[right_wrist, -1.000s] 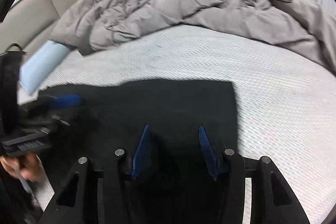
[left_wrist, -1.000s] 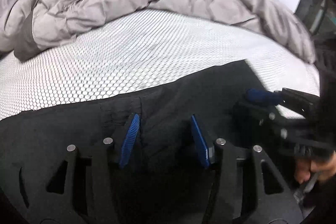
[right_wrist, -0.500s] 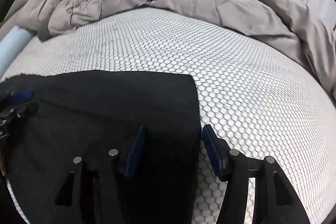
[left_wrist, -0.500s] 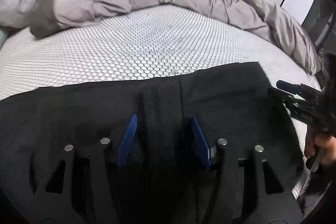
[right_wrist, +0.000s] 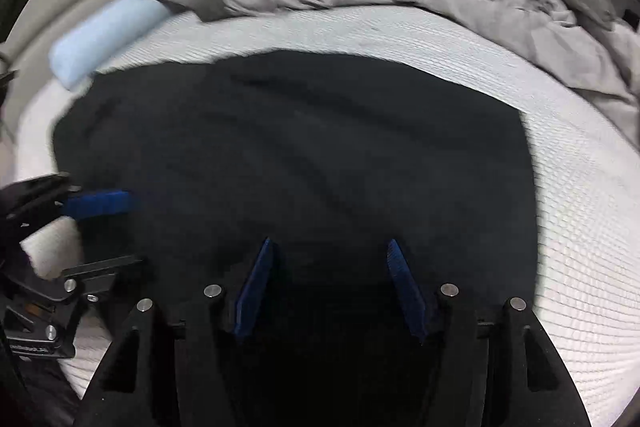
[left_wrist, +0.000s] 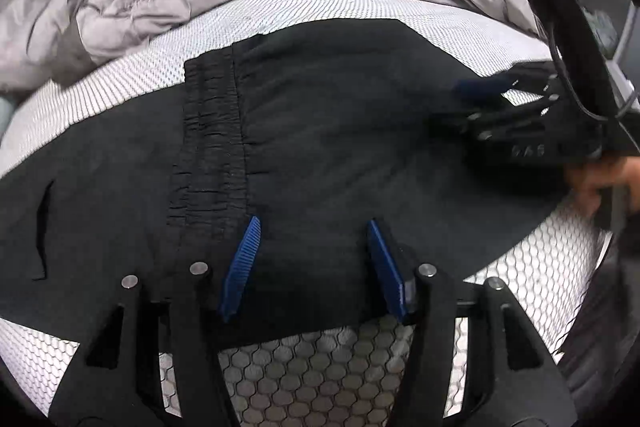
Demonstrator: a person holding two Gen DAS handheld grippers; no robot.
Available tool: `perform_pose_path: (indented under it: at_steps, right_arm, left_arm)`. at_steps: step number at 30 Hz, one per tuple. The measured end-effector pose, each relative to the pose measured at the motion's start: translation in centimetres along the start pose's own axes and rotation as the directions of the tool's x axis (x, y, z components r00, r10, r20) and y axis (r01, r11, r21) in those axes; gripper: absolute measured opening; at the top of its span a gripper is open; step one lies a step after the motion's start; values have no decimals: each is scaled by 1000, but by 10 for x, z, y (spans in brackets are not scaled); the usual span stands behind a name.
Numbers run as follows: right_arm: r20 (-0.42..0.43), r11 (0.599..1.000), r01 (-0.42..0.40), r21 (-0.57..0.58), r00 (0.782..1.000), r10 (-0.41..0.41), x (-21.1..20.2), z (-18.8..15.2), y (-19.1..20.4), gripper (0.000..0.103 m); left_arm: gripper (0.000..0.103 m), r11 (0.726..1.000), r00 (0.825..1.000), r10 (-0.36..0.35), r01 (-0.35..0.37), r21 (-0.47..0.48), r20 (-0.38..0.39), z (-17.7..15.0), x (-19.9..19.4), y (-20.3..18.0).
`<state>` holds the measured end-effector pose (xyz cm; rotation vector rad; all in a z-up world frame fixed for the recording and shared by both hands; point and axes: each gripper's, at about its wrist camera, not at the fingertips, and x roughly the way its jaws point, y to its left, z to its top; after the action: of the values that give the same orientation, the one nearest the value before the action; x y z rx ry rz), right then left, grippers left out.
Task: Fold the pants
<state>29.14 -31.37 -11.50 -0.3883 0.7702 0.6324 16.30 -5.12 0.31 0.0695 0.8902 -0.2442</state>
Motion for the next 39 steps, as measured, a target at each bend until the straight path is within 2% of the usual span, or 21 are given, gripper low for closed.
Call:
perform_pose_path:
  at_steps: [3,6,8,10,12,14,16,18,21,23,24,27,28,30,31,32,34,35,36,38,39]
  right_arm:
    - [-2,992,117,-40,993,-117,-10,-11,-20,61]
    - [23,989,143,22,989,-144,-27,-29,-36,65]
    - [60,995,28,94,998,-34,-42,-36,-36,65]
    - [140,984,-127,124,984,110,-57,-40,-29,65]
    - [150,981,-168,102,977,152,-55,-36,-12,65]
    - [98,990,-138,34,986,134,-38,-34,7,65]
    - [39,997,-78,-31,996,79,-19,-35,18,65]
    - [43,995,-17,-99,999,22,-19,-40,20,67]
    - [30,996,55,-71,998,-53,-30,-52,-9,69]
    - [7,994,109,-23,994,-109,-34,-65,-37,77]
    - [-1,994,111,22,994,-111,-35,-68,-52,78]
    - [-3,983,55,177,998,-55,-39,-83,-94,79]
    - [12,977,16,210,1000,-19,-40,-86,-102,78]
    - [74,948,-111,299,993,93,-46,-87,-113,77]
    - [132,906,-231,355,972,196,-47,-87,-120,76]
    - [159,873,-296,386,954,253,-45,-87,-124,75]
    - [198,816,-390,427,921,336,-35,-85,-126,68]
    - [206,799,-412,437,911,357,-27,-80,-125,65]
    - [206,782,-424,458,906,370,-19,-77,-123,61]
    - [222,722,-462,516,886,408,0,-70,-122,37]
    - [223,711,-463,529,884,410,5,-64,-120,28]
  left_arm:
    - [53,1000,1000,21,-21,15,2,-4,-2,-4]
    - [54,999,999,44,-44,29,-1,-5,-1,-8]
    - [56,998,998,59,-59,36,-1,-6,-2,-13]
    - [57,997,998,68,-68,37,0,-6,-1,-15]
    - [57,997,998,69,-69,36,1,-2,2,-11]
    - [57,997,998,67,-67,40,0,-1,3,-11]
    - [58,996,998,64,-64,54,1,-2,4,-11]
    - [58,997,998,56,-57,55,5,-2,4,-9]
    - [58,997,999,48,-49,58,8,-4,3,-8]
    - [58,997,999,48,-48,60,9,-4,3,-8]
    - [58,997,999,50,-50,62,10,-4,3,-8]
    - [58,996,998,54,-55,66,8,-4,3,-8]
    - [58,996,998,54,-55,66,8,-4,2,-8]
    - [58,997,999,50,-51,57,6,-3,2,-6]
    - [59,998,999,47,-47,51,6,-3,3,-5]
    - [59,998,999,46,-46,50,6,-3,3,-5]
    - [59,998,999,45,-46,51,7,-3,3,-4]
    - [59,998,999,45,-46,52,8,-3,3,-3]
    - [59,998,999,46,-47,51,9,-3,3,-3]
    - [59,998,999,46,-46,51,11,-3,3,-3]
    - [59,998,999,44,-45,49,13,-3,3,-3]
